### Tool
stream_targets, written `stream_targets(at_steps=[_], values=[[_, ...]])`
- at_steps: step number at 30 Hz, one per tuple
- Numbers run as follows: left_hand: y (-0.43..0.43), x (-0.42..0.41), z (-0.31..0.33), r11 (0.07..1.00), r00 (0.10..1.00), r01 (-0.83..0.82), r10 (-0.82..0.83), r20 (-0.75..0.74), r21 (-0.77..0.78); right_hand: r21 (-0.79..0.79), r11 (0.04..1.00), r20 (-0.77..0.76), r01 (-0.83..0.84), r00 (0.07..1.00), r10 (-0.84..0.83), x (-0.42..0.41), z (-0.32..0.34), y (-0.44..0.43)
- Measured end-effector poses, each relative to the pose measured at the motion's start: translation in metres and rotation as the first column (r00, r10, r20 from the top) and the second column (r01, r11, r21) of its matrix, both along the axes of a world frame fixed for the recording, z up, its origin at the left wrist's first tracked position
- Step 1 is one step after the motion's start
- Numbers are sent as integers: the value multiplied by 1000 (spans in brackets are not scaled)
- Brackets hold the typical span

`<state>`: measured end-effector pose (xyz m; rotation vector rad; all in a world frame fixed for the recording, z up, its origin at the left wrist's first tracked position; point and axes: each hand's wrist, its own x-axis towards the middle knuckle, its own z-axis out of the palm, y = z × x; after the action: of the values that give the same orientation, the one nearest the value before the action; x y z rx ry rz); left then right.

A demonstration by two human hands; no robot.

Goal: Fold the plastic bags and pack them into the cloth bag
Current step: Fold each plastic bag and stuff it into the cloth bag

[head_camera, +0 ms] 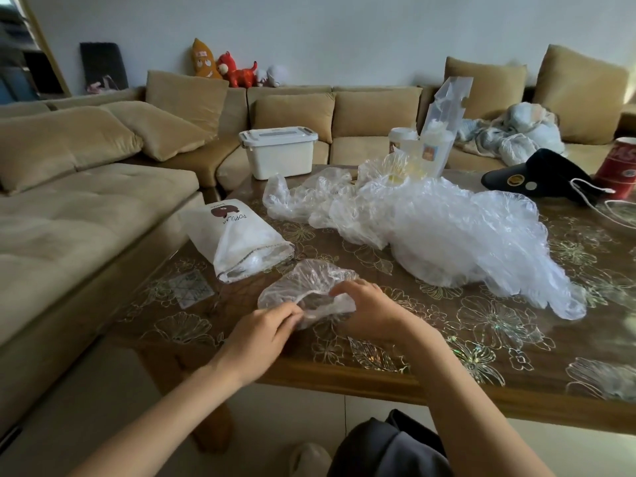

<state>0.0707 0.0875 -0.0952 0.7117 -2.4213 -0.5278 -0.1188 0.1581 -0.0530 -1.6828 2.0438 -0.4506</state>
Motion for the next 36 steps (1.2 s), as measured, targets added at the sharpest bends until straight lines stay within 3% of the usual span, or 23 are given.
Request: stream_targets(at_steps=[2,4,6,9,12,15,17,20,23,26,29,31,33,36], values=[[-1,10,6,998,999,0,3,-41,56,-45,999,-177,-26,984,18,9,-10,-2],[-4,23,7,998,1000,9,-7,-27,66,-193,980,-245,-39,969,-10,15,-15,-3],[0,32,14,999,999,13,-16,49,53,-258,966,-213,-20,976,-37,15,-13,-4],[8,36,12,999,962,-44,47,269,-19,-180,983,-73,28,996,-42,14,-7,-7],[5,37,-3,997,990,-36,44,132,-66,-3,1000,16,-16,1000,16,12,-7,-5],[-5,43,-4,987,996,-81,77,35,138,90,995,52,-46,998,41,-2,-4,-2],[-8,42,-1,968,996,-84,86,4,236,73,997,140,19,990,-29,-10,-1,-1],[-13,32,-1,944,971,-219,236,-42,247,37,976,200,214,956,-217,-13,-5,-9],[-18,17,-5,878,883,-470,466,58,95,33,938,138,345,928,-346,-5,-16,-22],[-20,3,-7,781,760,-620,620,193,-68,6,893,50,451,891,-450,4,-26,-31],[-21,-9,-3,717,646,-664,693,319,-212,-37,865,-57,500,863,-502,9,-27,-33],[-23,-15,-2,715,615,-640,696,370,-281,-56,861,-131,505,851,-508,12,-27,-32],[-26,-18,-2,733,644,-637,676,359,-238,-104,870,-207,481,846,-492,15,-29,-31],[-33,-21,-6,698,664,-716,683,305,-3,-160,881,-240,445,848,-472,19,-35,-26]])
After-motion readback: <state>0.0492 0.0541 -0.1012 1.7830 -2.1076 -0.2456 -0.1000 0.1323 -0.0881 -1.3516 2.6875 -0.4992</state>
